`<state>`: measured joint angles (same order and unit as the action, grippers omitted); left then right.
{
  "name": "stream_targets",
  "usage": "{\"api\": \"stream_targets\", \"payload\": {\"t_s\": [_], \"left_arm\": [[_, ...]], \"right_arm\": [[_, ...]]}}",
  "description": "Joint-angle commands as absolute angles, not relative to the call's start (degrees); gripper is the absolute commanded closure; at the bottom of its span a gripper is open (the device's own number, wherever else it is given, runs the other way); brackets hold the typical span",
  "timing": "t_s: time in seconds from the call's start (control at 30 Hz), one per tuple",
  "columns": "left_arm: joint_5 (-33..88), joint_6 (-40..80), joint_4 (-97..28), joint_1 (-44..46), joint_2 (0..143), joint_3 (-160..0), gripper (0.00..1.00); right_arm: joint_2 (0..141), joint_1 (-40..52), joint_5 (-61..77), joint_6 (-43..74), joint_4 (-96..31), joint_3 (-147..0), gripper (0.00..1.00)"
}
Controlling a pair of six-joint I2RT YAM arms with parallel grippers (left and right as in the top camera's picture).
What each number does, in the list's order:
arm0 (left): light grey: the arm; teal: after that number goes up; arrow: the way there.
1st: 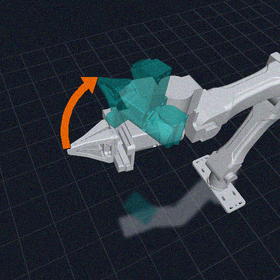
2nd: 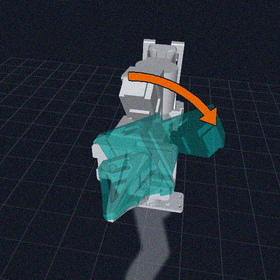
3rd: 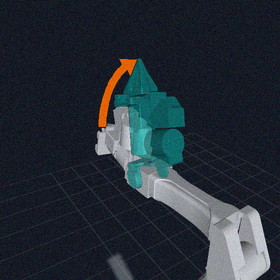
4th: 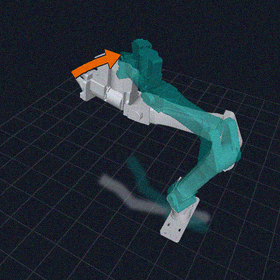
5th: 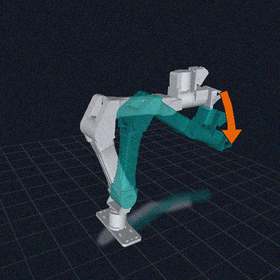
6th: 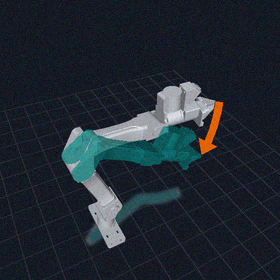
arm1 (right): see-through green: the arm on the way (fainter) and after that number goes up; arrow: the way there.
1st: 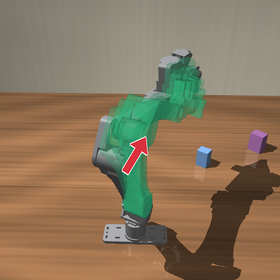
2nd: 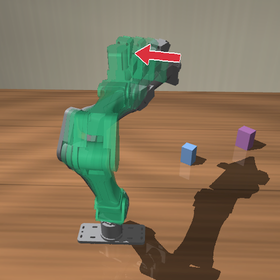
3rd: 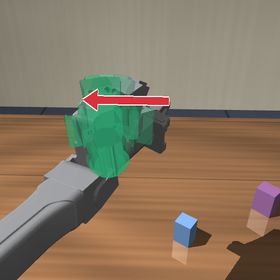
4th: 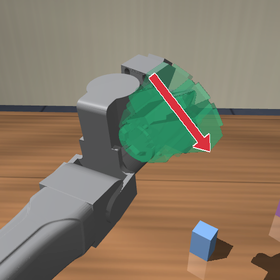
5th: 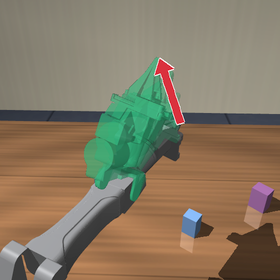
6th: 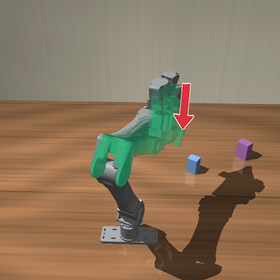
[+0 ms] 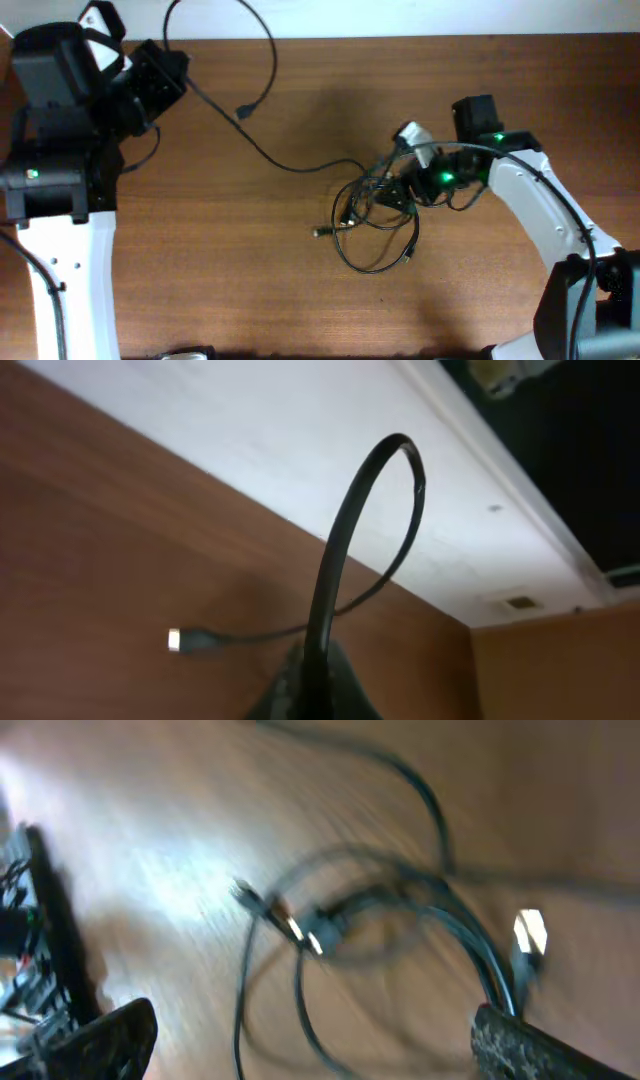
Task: Untangle cables
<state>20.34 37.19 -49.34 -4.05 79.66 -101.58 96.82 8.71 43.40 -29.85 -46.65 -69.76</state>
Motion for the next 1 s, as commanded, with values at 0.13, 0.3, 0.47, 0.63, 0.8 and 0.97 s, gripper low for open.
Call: {"api": "stream_targets", "payload": {"t_s": [0.13,0.3,0.47,0.63,0.8,0.97], "left_arm": [[28.38,40.71,-46.41,-1.96,79.05,-102.06,1.00],[33.98,41.60,-44.18,-1.96,78.91,-102.06,1.00],[35.94,44.36,-43.07,-1.96,78.76,-102.06,1.00],[38.20,44.36,-42.22,-1.96,78.76,-102.06,1.00],[38.22,45.60,-42.04,-1.96,78.76,-102.06,1.00],[37.89,45.52,-42.04,-2.02,78.72,-102.06,1.00]], "right_arm": [[97.25,16.53,39.18,-37.50,-33.67,-70.67,0.02],[99.63,18.81,33.21,-37.52,-26.65,-70.67,0.00],[105.47,18.92,33.67,-37.50,-21.21,-70.67,0.00],[109.06,20.05,34.28,-37.47,-16.23,-70.67,0.01],[110.43,21.37,33.76,-37.52,-13.39,-70.67,0.22],[110.41,19.77,33.80,-36.12,-14.39,-70.70,0.96]]}}
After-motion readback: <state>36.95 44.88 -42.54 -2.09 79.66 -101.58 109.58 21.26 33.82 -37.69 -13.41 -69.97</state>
